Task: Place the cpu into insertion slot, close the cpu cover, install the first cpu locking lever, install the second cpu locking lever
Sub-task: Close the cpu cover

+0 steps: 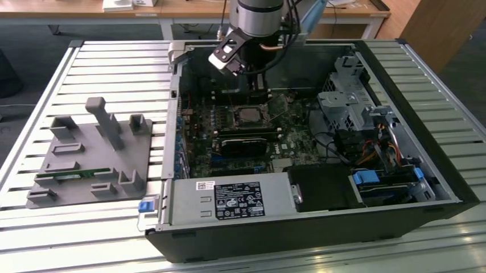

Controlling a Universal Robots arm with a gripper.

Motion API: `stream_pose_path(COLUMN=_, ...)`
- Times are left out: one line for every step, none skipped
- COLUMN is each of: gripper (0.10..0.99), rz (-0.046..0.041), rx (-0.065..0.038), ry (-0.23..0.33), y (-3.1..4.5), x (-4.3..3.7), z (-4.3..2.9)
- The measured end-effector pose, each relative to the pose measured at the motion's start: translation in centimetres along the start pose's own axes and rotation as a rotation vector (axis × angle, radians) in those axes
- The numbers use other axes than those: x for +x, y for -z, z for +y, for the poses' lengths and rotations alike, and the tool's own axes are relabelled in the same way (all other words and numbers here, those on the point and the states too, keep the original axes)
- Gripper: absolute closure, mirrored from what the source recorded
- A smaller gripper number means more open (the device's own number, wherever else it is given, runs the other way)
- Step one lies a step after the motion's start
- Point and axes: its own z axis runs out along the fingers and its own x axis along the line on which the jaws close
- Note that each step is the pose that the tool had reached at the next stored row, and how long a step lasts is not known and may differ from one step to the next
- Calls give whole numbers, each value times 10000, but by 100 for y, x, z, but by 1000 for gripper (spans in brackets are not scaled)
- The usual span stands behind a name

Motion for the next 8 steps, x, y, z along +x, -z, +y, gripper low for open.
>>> stream_pose_path(gripper=980, rz=0, rx=3, ry=-1, y=25, x=0, z=1)
stream_pose_path(gripper=980, rz=1, rx=6, ry=-1, y=51, x=0, z=1)
stream_pose_path(gripper=980, rz=0, rx=9, ry=-1, y=80, x=0, z=2)
stream_pose_path(gripper=980, rz=1, rx=10, ry=0, y=109, x=-1, z=3)
stream_pose_path(gripper=980, rz=2, rx=11, ry=0, y=139, x=-1, z=4)
stream_pose_path(gripper=980, rz=0, rx=12, ry=0, y=168, x=-1, z=5)
stream_pose_path(gripper=980, rz=-1, rx=13, ry=0, y=189, x=-1, z=5)
stream_pose_path(gripper=980, rz=1, rx=12, ry=0, y=197, x=-3, z=6)
